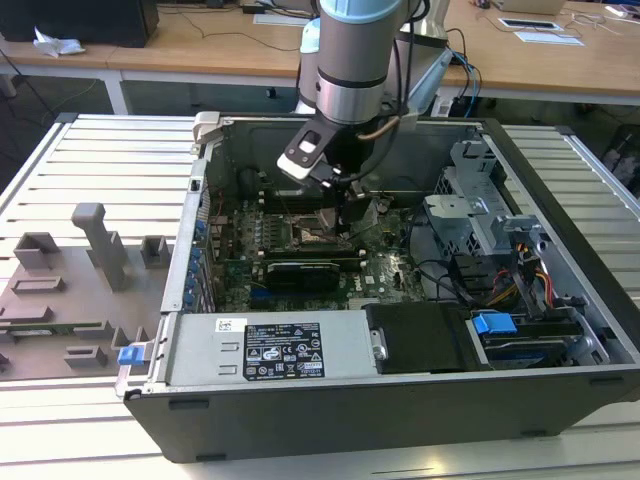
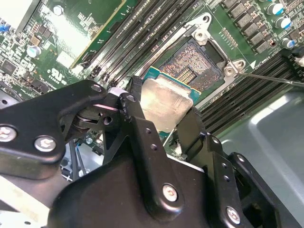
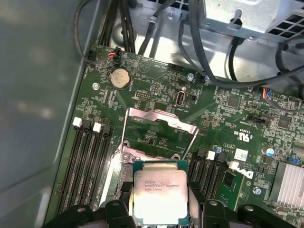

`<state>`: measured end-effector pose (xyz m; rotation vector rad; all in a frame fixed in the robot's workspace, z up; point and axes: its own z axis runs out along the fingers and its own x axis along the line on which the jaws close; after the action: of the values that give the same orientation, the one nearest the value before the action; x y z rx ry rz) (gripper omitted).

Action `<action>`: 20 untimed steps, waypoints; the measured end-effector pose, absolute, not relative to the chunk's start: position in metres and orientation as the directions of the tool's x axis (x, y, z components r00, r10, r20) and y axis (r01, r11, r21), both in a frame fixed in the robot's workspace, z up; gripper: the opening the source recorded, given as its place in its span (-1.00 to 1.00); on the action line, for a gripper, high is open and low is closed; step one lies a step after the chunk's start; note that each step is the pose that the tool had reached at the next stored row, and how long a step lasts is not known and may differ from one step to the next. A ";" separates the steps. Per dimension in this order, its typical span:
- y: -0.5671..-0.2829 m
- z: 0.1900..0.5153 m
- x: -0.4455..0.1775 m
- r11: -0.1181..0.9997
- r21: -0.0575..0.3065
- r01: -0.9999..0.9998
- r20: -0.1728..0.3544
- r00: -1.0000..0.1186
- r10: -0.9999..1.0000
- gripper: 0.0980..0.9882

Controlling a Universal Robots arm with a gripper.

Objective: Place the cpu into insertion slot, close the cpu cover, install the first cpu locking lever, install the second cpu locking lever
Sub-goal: 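Place the cpu into insertion slot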

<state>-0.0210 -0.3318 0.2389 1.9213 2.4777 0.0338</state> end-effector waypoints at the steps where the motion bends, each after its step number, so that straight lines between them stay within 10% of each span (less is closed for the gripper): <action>1: -0.332 0.239 -0.021 0.241 0.021 0.970 0.008 -0.241 0.971 0.00; 20: -0.332 0.239 -0.021 0.080 0.020 0.997 0.006 -0.080 0.997 0.00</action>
<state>-0.0210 -0.3318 0.2387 2.1243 2.3013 0.0290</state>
